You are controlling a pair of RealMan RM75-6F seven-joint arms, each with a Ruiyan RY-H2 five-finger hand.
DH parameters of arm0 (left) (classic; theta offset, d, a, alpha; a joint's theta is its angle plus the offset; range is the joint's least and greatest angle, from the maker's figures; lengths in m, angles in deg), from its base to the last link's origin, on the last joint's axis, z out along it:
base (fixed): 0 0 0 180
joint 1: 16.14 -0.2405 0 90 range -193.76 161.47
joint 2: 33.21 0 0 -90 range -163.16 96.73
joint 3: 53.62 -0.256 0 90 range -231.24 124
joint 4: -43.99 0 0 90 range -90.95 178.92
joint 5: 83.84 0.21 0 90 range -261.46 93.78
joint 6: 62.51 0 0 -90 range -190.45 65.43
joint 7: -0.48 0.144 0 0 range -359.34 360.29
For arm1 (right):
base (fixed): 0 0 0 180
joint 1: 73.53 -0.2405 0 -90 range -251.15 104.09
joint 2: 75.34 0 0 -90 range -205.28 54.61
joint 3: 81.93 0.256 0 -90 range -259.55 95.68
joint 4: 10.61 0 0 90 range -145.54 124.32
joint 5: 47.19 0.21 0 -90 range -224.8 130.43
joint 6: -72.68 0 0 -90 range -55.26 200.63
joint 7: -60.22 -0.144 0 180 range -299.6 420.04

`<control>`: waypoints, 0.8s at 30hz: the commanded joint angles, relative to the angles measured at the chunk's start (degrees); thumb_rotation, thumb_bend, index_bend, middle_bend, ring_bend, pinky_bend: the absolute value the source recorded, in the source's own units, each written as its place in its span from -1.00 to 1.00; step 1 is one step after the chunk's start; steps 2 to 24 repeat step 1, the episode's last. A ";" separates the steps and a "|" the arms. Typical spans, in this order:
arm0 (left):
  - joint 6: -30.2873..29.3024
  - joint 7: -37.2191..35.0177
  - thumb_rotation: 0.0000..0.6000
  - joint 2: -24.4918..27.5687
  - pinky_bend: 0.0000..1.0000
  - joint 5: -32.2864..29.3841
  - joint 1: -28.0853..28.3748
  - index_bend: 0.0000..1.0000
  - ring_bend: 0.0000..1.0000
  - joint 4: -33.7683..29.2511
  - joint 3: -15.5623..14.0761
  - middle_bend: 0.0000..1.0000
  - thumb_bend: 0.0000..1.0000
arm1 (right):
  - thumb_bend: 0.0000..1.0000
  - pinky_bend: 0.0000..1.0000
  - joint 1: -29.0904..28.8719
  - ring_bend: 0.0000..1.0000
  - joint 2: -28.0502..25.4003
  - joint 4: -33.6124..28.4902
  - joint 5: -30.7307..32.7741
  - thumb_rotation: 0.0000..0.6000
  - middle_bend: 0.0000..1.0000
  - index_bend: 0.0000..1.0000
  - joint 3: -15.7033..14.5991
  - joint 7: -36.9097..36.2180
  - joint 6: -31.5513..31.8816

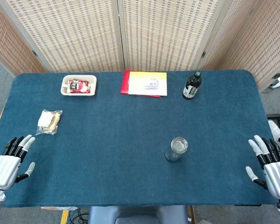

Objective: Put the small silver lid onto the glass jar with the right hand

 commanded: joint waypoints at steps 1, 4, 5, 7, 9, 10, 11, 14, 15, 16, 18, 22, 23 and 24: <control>0.44 0.19 1.00 -0.14 -1.00 -0.38 0.19 -1.00 -1.00 0.05 0.03 -0.91 -0.22 | -0.33 -1.00 0.08 -1.00 0.15 0.33 0.26 1.00 -1.00 -0.98 0.45 -0.16 -1.15; 0.44 0.19 1.00 -0.14 -1.00 -0.38 0.19 -1.00 -1.00 0.05 0.03 -0.91 -0.22 | -0.33 -1.00 0.08 -1.00 0.15 0.33 0.26 1.00 -1.00 -0.98 0.45 -0.16 -1.15; 0.44 0.19 1.00 -0.14 -1.00 -0.38 0.19 -1.00 -1.00 0.05 0.03 -0.91 -0.22 | -0.33 -1.00 0.08 -1.00 0.15 0.33 0.26 1.00 -1.00 -0.98 0.45 -0.16 -1.15; 0.44 0.19 1.00 -0.14 -1.00 -0.38 0.19 -1.00 -1.00 0.05 0.03 -0.91 -0.22 | -0.33 -1.00 0.08 -1.00 0.15 0.33 0.26 1.00 -1.00 -0.98 0.45 -0.16 -1.15; 0.44 0.19 1.00 -0.14 -1.00 -0.38 0.19 -1.00 -1.00 0.05 0.03 -0.91 -0.22 | -0.33 -1.00 0.08 -1.00 0.15 0.33 0.26 1.00 -1.00 -0.98 0.45 -0.16 -1.15; 0.44 0.19 1.00 -0.14 -1.00 -0.38 0.19 -1.00 -1.00 0.05 0.03 -0.91 -0.22 | -0.33 -1.00 0.08 -1.00 0.15 0.33 0.26 1.00 -1.00 -0.98 0.45 -0.16 -1.15; 0.44 0.19 1.00 -0.14 -1.00 -0.38 0.19 -1.00 -1.00 0.05 0.03 -0.91 -0.22 | -0.33 -1.00 0.08 -1.00 0.15 0.33 0.26 1.00 -1.00 -0.98 0.45 -0.16 -1.15; 0.44 0.19 1.00 -0.14 -1.00 -0.38 0.19 -1.00 -1.00 0.05 0.03 -0.91 -0.22 | -0.33 -1.00 0.08 -1.00 0.15 0.33 0.26 1.00 -1.00 -0.98 0.45 -0.16 -1.15; 0.44 0.19 1.00 -0.14 -1.00 -0.38 0.19 -1.00 -1.00 0.05 0.03 -0.91 -0.22 | -0.33 -1.00 0.08 -1.00 0.15 0.33 0.26 1.00 -1.00 -0.98 0.45 -0.16 -1.15; 0.44 0.19 1.00 -0.14 -1.00 -0.38 0.19 -1.00 -1.00 0.05 0.03 -0.91 -0.22 | -0.33 -1.00 0.08 -1.00 0.15 0.33 0.26 1.00 -1.00 -0.98 0.45 -0.16 -1.15; 0.44 0.19 1.00 -0.14 -1.00 -0.38 0.19 -1.00 -1.00 0.05 0.03 -0.91 -0.22 | -0.33 -1.00 0.08 -1.00 0.15 0.33 0.26 1.00 -1.00 -0.98 0.45 -0.16 -1.15; 0.44 0.19 1.00 -0.14 -1.00 -0.38 0.19 -1.00 -1.00 0.05 0.03 -0.91 -0.22 | -0.33 -1.00 0.08 -1.00 0.15 0.33 0.26 1.00 -1.00 -0.98 0.45 -0.16 -1.15; 0.44 0.19 1.00 -0.14 -1.00 -0.38 0.19 -1.00 -1.00 0.05 0.03 -0.91 -0.22 | -0.33 -1.00 0.08 -1.00 0.15 0.33 0.26 1.00 -1.00 -0.98 0.45 -0.16 -1.15; 0.44 0.19 1.00 -0.14 -1.00 -0.38 0.19 -1.00 -1.00 0.05 0.03 -0.91 -0.22 | -0.33 -1.00 0.08 -1.00 0.15 0.33 0.26 1.00 -1.00 -0.98 0.45 -0.16 -1.15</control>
